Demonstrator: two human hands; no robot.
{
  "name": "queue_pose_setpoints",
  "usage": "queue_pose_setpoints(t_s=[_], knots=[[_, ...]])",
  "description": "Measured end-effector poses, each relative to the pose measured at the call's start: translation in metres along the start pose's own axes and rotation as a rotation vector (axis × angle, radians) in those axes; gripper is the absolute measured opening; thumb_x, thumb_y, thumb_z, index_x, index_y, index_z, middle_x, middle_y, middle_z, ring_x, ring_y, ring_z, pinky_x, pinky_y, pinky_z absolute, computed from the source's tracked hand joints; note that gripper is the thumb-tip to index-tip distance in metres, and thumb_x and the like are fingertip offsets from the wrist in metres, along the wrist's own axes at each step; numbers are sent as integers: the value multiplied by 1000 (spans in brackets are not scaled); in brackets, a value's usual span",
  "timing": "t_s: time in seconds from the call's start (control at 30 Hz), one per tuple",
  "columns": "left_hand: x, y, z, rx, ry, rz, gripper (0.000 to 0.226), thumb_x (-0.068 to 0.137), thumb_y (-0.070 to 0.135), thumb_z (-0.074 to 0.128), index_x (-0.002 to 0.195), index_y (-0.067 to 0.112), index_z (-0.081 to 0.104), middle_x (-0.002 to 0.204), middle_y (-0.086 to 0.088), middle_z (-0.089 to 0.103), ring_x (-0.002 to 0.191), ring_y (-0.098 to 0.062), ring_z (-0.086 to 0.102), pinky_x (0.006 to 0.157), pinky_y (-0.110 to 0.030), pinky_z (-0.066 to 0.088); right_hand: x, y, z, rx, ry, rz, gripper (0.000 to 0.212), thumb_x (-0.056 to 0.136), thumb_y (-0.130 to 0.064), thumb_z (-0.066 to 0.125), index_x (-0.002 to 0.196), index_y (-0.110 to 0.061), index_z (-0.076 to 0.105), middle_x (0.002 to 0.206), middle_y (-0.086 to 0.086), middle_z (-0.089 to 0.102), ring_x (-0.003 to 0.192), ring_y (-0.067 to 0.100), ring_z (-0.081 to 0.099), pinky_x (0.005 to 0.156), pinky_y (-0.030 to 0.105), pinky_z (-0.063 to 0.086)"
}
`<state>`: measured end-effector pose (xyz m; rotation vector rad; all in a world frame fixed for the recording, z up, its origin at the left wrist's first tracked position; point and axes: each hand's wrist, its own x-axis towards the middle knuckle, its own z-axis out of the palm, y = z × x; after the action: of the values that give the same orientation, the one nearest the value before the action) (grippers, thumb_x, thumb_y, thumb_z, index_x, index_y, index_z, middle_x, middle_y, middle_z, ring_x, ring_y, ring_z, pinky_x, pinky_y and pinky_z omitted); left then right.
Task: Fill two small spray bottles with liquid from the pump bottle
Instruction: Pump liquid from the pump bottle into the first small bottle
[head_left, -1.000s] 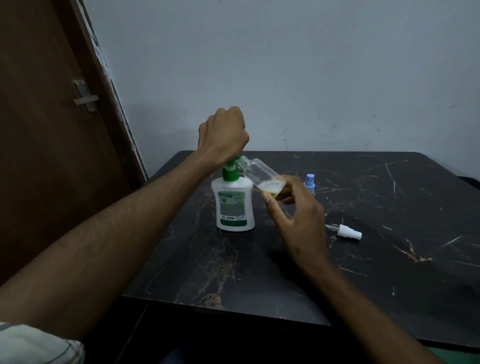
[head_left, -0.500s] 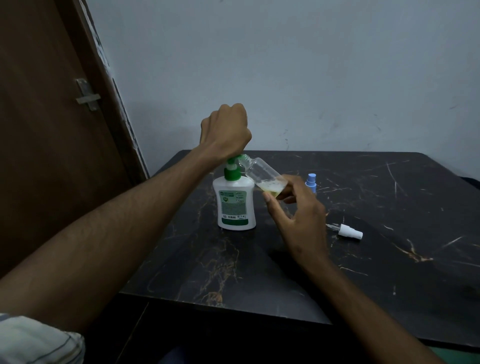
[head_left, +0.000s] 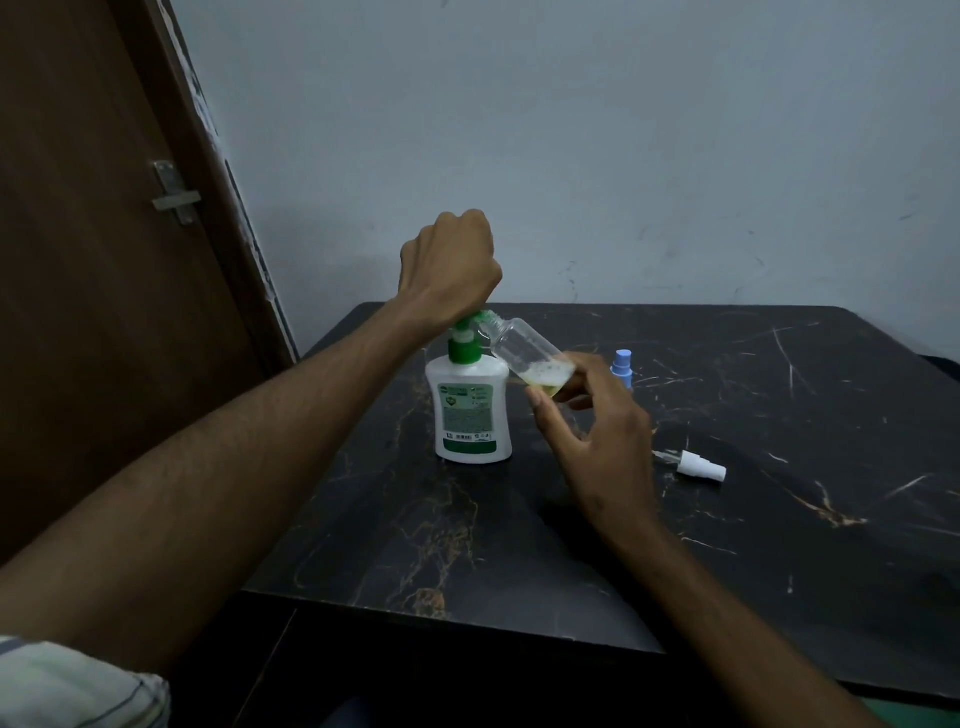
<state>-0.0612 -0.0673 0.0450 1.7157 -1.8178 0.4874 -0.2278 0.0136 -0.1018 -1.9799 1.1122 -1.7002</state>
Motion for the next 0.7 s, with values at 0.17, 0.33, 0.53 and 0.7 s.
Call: queue_pose_setpoints(t_s=[0.17,0.33,0.53,0.7], knots=[[-2,2,-1,6,-16,11,23,78,0,51,62,14,44,68,-6,57,63,-29,60,59,-41,50,-1,0,0,-13,0,2,34,96,-48,64,119,-23,64,105,-12,66,96,-1,61,79,6,43],[0,2,-1,1,-6,14,22,82,0,52,65,13,47,73,-9,62,65,-30,62,62,-43,52,0,1,0,-5,6,-3,32,96,-47,65,118,-24,63,101,-17,64,96,-2,62,78,6,44],[-3,3,-5,0,0,7,32,79,-3,51,60,17,34,60,1,39,53,-18,39,51,-30,28,0,0,0,1,7,-14,29,96,-45,66,118,-25,63,101,-19,62,96,-4,61,78,5,44],[-4,4,-1,-25,1,-11,19,84,-1,52,69,11,52,78,-9,65,66,-26,60,56,-38,45,1,2,1,-5,-2,-5,29,97,-44,67,118,-24,63,102,-16,64,97,-3,61,79,4,43]])
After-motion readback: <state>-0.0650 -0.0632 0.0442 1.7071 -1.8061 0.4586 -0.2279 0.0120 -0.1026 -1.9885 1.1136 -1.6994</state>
